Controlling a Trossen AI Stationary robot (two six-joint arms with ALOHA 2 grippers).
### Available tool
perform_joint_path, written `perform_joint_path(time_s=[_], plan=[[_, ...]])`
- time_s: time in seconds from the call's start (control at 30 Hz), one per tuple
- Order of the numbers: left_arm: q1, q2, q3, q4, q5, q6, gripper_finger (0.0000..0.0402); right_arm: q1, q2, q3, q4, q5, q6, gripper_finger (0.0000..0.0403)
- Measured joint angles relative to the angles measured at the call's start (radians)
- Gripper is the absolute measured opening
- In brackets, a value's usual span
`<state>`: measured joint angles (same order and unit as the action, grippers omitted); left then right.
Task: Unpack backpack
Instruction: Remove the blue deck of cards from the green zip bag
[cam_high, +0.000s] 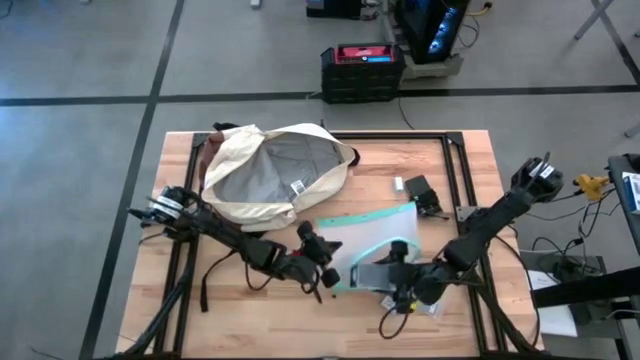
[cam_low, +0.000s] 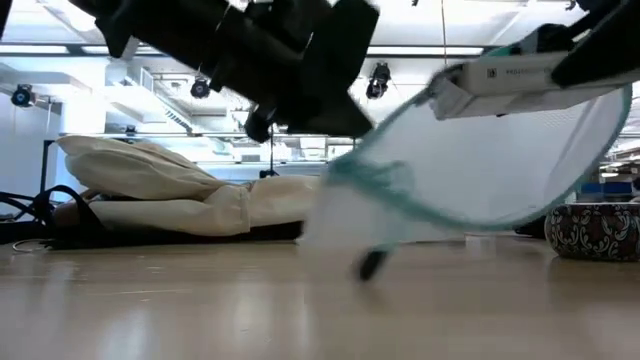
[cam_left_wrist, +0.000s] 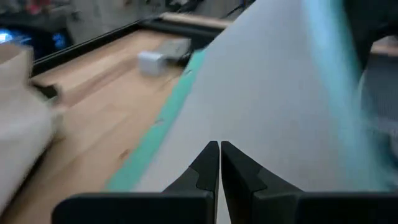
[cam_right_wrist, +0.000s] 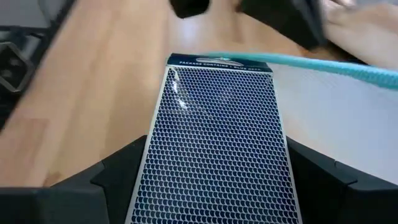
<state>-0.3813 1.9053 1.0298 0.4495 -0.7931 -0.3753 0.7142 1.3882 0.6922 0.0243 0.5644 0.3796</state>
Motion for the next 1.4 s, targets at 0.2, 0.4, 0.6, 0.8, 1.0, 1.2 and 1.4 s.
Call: perform_joint_path(time_s=[0.2,0.4,0.6,0.8,1.0,1.2,1.4], plan=[[0.001,0.0,0.009,0.066,0.028,0.072,0.0,-0.038,0.09,0.0,0.089,-0.093,-0.035,0.0289],[-0.008,0.004,0.043,0.1,0.276,0.136,0.0006,-0.052,0.154,0.0,0.082,-0.101,-0.032,0.0289],[-0.022,0.014,0.054,0.092,0.204,0.203,0.0078,-0.056,0.181,0.0,0.085,-0.101,-0.004,0.0289],[-0.015,0.11,0.083,0.083,0.177,0.257,0.0192,-0.056,0.179,0.0,0.085,-0.102,0.002,0.0289],[-0.014,0.181,0.179,0.02,0.064,0.307,0.0282,-0.061,0.179,0.001,0.084,-0.102,0.002,0.0289],[0.01,0.18,0.265,-0.313,-0.161,0.13,0.0282,-0.058,0.178,0.001,0.085,-0.131,0.006,0.0289],[0.046,0.178,0.304,-0.475,-0.142,0.002,0.0089,-0.049,0.178,0.021,0.086,-0.154,0.0,0.0289]])
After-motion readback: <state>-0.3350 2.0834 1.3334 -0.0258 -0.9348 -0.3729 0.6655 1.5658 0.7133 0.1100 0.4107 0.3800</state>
